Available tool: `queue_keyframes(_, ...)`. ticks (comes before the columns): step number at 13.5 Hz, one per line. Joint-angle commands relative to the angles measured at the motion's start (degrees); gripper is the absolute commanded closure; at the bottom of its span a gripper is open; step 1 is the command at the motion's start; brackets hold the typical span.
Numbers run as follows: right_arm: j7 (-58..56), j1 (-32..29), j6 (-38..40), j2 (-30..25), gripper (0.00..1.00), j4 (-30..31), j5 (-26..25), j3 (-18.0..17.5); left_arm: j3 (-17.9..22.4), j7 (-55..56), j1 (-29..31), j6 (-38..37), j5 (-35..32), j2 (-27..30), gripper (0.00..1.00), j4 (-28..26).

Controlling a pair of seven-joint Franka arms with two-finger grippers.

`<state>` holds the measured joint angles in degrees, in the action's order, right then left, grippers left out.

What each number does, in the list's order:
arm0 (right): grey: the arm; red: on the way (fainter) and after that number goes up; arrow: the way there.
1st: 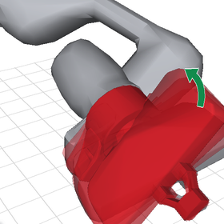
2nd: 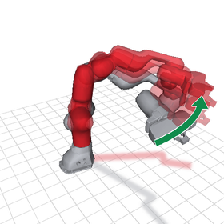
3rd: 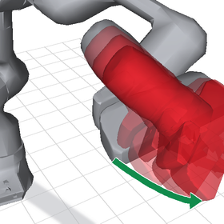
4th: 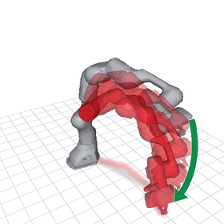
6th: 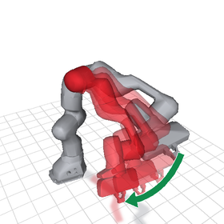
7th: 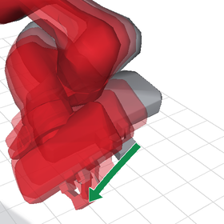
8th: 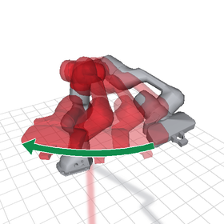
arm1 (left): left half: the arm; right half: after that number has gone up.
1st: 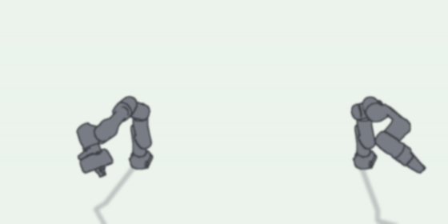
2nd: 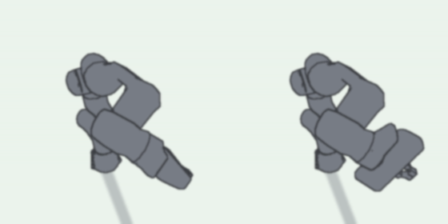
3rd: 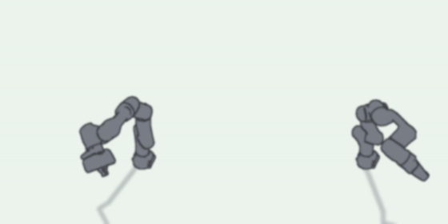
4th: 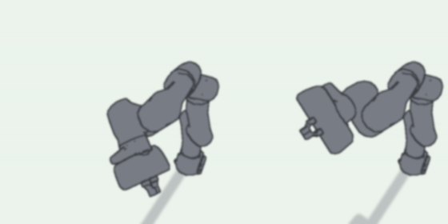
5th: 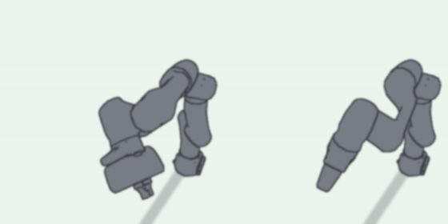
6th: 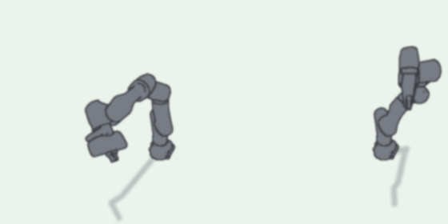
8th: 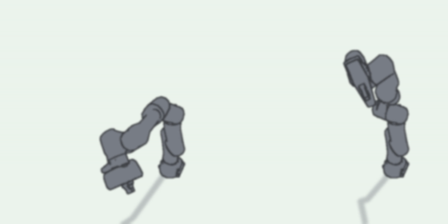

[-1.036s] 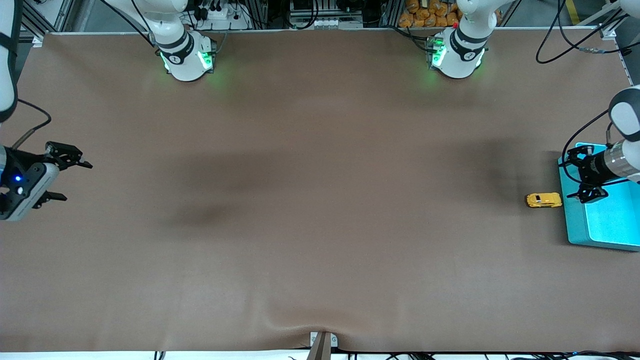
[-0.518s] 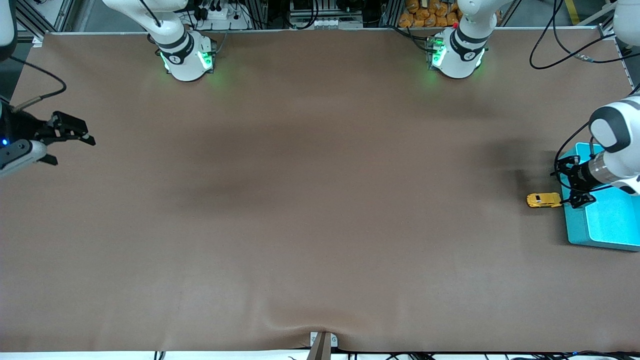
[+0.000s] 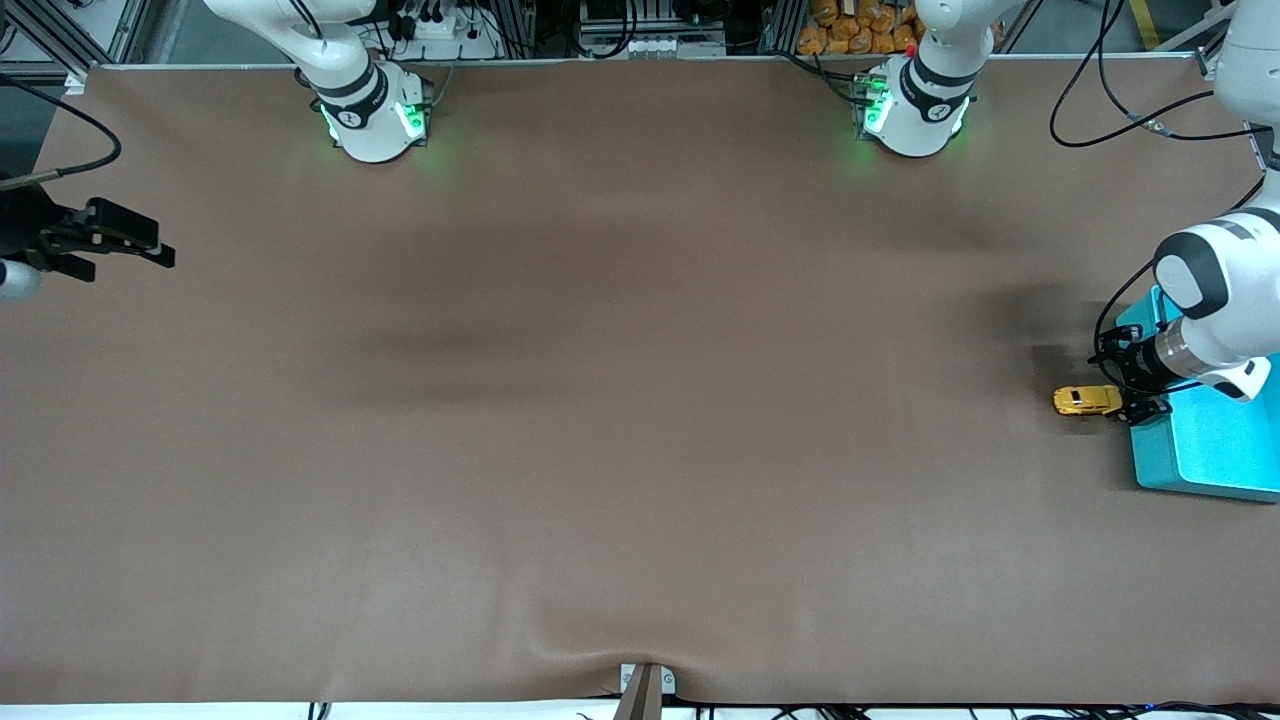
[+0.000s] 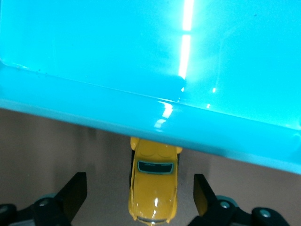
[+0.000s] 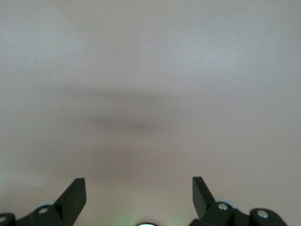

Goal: Wind and store yellow beetle car
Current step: 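Close the left gripper on the yellow car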

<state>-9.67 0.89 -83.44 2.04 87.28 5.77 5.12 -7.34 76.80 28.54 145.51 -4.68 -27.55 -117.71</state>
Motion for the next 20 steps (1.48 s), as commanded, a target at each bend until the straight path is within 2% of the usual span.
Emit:
queue_keyframes(1, 5.07, -2.63, 0.38, -0.37, 0.0, -2.99, -2.78, -3.96, -0.48, 0.63, 0.64, 1.71, -1.57, -0.84, 0.0, 0.02)
queue_keyframes(3, 7.9, -3.08, 0.47, -0.55, 0.0, -3.08, -2.87, -5.56, -0.39, 0.63, 0.64, 3.55, -1.57, -1.54, 0.0, -0.06)
queue_keyframes(4, 11.39, -3.0, 0.56, -0.63, 0.0, -3.08, -2.7, -5.74, -0.39, 0.63, 0.64, 3.64, -2.0, -1.98, 0.25, 0.02)
queue_keyframes(6, 14.15, -2.91, 2.05, -0.64, 0.0, -3.35, -2.69, -6.09, -0.48, 1.59, 0.55, 3.64, -4.63, -2.16, 0.85, 0.02)
queue_keyframes(7, 14.5, -2.99, 1.96, -0.64, 0.0, -3.52, -3.04, -6.61, -0.48, 1.68, 0.63, 3.64, -4.9, -1.98, 1.0, 0.02)
queue_keyframes(11, 14.59, -3.08, 0.74, -0.37, 0.0, -2.91, -3.57, -6.53, -1.35, 0.99, 0.28, 1.29, -5.26, 2.83, 1.0, -1.03)
queue_keyframes(14, 14.68, -2.99, 0.21, -0.37, 0.0, -1.86, -4.45, -6.62, -5.12, -1.38, 0.11, -5.83, -5.26, 7.58, 1.0, -0.77)
queue_keyframes(15, 14.59, -2.99, -1.19, -0.63, 0.0, -0.55, -4.45, -6.62, -6.61, -3.48, 0.11, -7.76, -5.26, 8.9, 1.0, -0.51)
queue_keyframes(17, 14.59, -2.99, -1.99, -0.81, 0.0, 0.25, -5.06, -6.62, -7.07, -8.83, 0.11, -10.5, -5.26, 10.93, 1.0, -0.06)
queue_keyframes(20, 14.59, -2.99, -2.25, -0.81, 0.0, 0.17, -5.24, -6.62, -6.81, -24.1, 0.72, -11.64, -5.17, 11.47, 1.0, 1.86)
